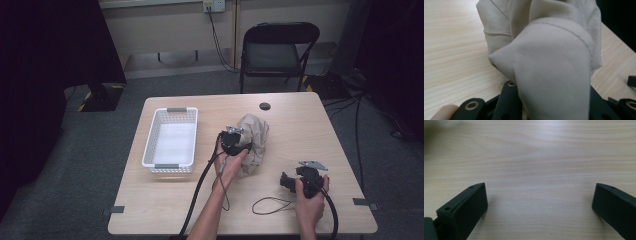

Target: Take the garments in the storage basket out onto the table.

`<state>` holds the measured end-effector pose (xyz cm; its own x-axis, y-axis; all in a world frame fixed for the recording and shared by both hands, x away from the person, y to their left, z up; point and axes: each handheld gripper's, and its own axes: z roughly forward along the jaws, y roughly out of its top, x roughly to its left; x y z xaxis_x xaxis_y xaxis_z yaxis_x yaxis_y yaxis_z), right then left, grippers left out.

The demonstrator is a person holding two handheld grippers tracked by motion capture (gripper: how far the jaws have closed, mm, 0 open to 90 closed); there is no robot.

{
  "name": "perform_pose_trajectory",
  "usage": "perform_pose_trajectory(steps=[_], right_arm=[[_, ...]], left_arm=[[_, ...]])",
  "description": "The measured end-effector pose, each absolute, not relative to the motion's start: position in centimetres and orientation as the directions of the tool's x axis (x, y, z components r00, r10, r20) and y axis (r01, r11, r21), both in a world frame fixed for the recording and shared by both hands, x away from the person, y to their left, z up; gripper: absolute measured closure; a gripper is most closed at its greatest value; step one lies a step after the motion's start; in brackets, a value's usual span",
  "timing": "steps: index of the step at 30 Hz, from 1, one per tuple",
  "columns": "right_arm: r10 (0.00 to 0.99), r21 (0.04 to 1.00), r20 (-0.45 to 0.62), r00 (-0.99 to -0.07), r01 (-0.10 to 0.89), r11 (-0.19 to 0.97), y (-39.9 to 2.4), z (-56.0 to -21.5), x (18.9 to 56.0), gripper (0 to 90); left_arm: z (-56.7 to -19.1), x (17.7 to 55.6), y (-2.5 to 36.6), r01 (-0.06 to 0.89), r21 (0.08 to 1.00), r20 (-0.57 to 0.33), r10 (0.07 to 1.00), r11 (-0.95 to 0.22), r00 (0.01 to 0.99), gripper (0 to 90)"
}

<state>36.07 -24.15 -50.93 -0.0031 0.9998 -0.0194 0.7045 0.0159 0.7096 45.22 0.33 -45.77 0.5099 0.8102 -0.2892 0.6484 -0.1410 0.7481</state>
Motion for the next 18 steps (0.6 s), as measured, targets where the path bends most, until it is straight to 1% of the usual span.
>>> perform_pose_trajectory(steps=[3, 10, 14, 18], right_arm=[[1.0, 0.709, -0.019, -0.003, 0.705, 0.016, -24.1, -50.9, 36.1, 0.0], [1.0, 0.71, -0.019, -0.003, 0.704, 0.016, -24.1, -50.9, 36.1, 0.0], [1.0, 0.71, -0.019, -0.003, 0.704, 0.016, -24.1, -50.9, 36.1, 0.0], [1.0, 0.71, -0.019, -0.003, 0.704, 0.016, -24.1, -50.9, 36.1, 0.0]], left_arm=[[-46.2, 45.2, 0.1, 0.652, 0.744, -0.274, 0.822, -0.147, 0.498, 72.2], [-47.1, 45.5, -0.4, 0.67, 0.726, -0.27, 0.834, -0.153, 0.482, 71.2], [-47.5, 45.6, -0.6, 0.671, 0.725, -0.262, 0.839, -0.155, 0.477, 69.3], [-47.8, 45.7, -0.6, 0.666, 0.729, -0.258, 0.838, -0.156, 0.48, 65.3]])
